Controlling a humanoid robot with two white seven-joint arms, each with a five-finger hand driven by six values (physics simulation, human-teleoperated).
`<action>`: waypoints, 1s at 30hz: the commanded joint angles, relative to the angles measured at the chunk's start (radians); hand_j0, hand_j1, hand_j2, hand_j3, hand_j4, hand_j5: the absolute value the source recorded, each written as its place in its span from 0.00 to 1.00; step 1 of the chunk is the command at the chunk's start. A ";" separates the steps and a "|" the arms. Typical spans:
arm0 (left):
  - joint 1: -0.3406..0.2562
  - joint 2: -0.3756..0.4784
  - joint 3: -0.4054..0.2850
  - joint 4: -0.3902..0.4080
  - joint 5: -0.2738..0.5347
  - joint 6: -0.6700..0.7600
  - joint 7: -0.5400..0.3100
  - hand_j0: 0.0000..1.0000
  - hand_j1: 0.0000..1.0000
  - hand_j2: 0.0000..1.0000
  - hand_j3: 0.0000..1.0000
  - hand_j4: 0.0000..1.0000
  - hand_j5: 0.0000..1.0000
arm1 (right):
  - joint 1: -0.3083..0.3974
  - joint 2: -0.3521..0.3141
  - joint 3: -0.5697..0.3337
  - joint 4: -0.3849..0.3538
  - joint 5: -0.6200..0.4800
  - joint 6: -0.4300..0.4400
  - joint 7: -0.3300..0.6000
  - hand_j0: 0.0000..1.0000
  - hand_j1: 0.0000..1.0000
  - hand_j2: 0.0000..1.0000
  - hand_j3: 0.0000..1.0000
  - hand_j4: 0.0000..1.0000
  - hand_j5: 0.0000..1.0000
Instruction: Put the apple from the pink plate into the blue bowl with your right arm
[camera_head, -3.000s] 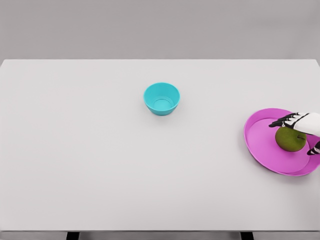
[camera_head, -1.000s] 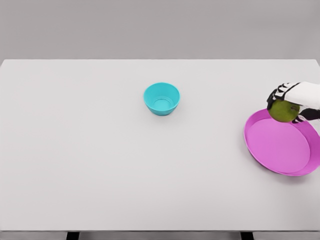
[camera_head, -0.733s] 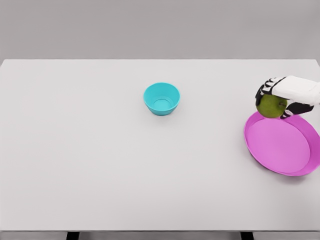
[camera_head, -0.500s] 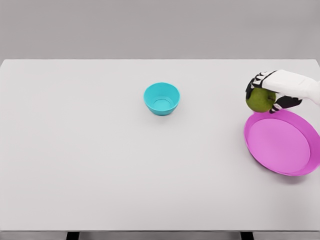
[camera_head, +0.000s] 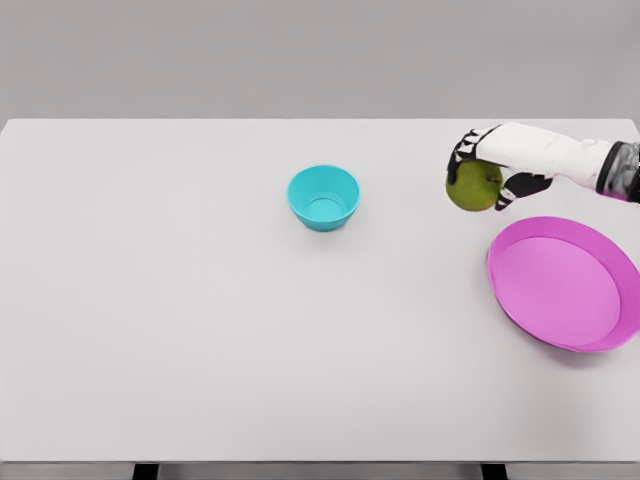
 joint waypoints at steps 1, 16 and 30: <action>0.000 0.000 0.000 0.000 0.000 0.000 0.000 1.00 1.00 1.00 1.00 1.00 1.00 | -0.002 0.017 0.021 0.002 -0.005 0.003 0.000 0.45 0.45 0.45 0.45 0.45 0.45; 0.000 0.000 0.000 0.000 0.000 0.000 0.000 1.00 1.00 1.00 1.00 1.00 1.00 | -0.040 0.112 0.020 0.021 0.047 0.003 0.000 0.38 0.38 0.38 0.38 0.38 0.38; 0.000 0.000 0.000 0.000 0.000 0.000 0.000 1.00 1.00 1.00 1.00 1.00 1.00 | -0.078 0.215 0.020 0.021 0.097 0.003 0.000 0.38 0.38 0.38 0.38 0.38 0.38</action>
